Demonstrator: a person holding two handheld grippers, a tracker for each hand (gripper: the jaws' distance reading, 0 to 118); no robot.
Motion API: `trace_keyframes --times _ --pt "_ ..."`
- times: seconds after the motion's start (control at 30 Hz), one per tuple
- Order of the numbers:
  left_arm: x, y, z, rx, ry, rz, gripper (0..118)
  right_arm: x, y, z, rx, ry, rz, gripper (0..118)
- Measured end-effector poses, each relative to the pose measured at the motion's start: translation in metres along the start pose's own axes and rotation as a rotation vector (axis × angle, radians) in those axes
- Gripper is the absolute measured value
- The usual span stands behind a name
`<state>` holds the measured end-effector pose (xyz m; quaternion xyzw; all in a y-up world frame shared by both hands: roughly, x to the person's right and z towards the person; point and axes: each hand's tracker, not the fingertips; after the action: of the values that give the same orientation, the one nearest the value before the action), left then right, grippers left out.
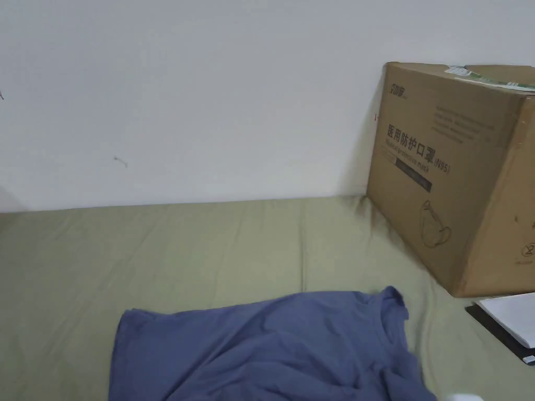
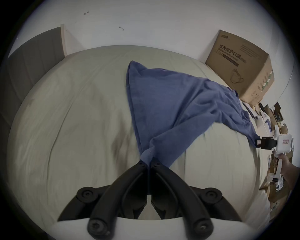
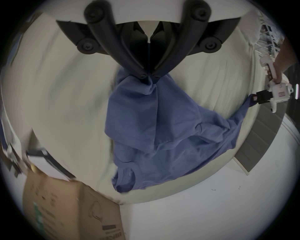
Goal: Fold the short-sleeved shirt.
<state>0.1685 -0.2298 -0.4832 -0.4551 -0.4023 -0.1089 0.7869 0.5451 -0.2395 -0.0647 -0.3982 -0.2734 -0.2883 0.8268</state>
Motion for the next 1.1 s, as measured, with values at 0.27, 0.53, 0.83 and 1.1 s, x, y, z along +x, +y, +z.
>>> trace_keyframes --times 0.27,0.53,0.83,1.1 --pt "-0.046 -0.088 0.089 -0.036 -0.022 0.049 1 0.043 -0.086 0.102 -0.045 -0.035 -0.043 0" --pt "-0.030 -0.150 0.120 -0.051 -0.061 0.025 1 0.032 -0.111 0.110 -0.100 -0.107 0.005 0" --pt "-0.010 -0.148 0.128 -0.057 0.087 -0.119 111 0.012 -0.114 0.104 -0.058 -0.194 0.030 118" --pt "0.011 -0.134 0.249 0.409 -0.117 0.113 116 -0.048 -0.107 0.199 0.315 0.033 0.011 114"
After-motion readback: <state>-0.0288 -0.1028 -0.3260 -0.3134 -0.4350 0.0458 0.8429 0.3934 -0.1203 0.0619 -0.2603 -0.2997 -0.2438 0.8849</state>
